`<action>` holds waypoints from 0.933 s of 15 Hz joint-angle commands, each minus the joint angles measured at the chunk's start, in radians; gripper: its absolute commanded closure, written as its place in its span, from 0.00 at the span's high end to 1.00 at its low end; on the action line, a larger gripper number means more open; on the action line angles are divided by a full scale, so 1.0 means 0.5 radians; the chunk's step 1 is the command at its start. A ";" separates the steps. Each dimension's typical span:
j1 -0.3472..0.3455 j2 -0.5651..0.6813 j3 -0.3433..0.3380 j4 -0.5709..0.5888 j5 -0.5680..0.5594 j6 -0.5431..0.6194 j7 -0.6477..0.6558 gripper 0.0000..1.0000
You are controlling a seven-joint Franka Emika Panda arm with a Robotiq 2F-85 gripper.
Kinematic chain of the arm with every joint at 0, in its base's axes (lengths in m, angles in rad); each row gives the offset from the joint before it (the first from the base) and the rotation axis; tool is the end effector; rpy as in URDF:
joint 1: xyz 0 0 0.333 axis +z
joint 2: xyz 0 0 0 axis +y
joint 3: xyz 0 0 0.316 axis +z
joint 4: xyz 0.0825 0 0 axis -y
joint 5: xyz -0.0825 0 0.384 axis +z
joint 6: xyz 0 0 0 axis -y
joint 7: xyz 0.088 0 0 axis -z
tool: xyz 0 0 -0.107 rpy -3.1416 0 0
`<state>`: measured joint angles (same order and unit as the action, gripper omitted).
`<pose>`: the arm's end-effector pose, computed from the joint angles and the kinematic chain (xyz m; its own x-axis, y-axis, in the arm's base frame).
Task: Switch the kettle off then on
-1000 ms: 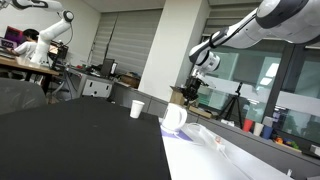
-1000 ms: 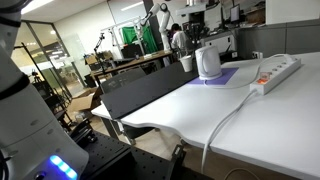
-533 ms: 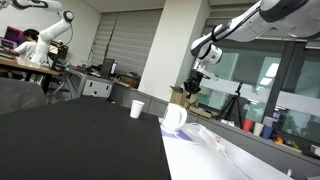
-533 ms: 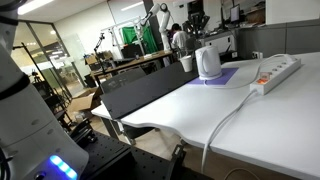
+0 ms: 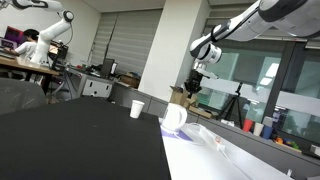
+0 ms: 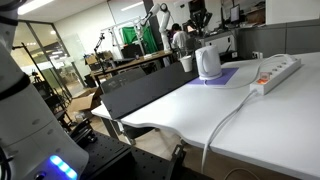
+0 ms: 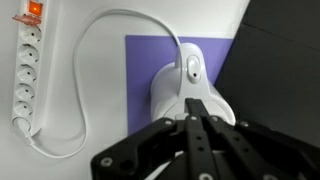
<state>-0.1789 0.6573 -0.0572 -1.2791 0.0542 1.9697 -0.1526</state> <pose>0.7206 -0.1594 0.3690 0.9952 -0.0912 0.0363 -0.0909 -0.9958 -0.0103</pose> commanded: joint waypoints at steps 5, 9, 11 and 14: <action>0.032 -0.012 -0.028 0.013 -0.035 -0.012 0.116 0.54; 0.032 -0.010 -0.029 0.017 -0.035 -0.015 0.122 0.80; 0.032 -0.009 -0.029 0.018 -0.035 -0.017 0.123 0.93; 0.032 -0.010 -0.028 0.017 -0.034 -0.018 0.124 1.00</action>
<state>-0.1735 0.6573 -0.0617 -1.2791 0.0535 1.9698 -0.1313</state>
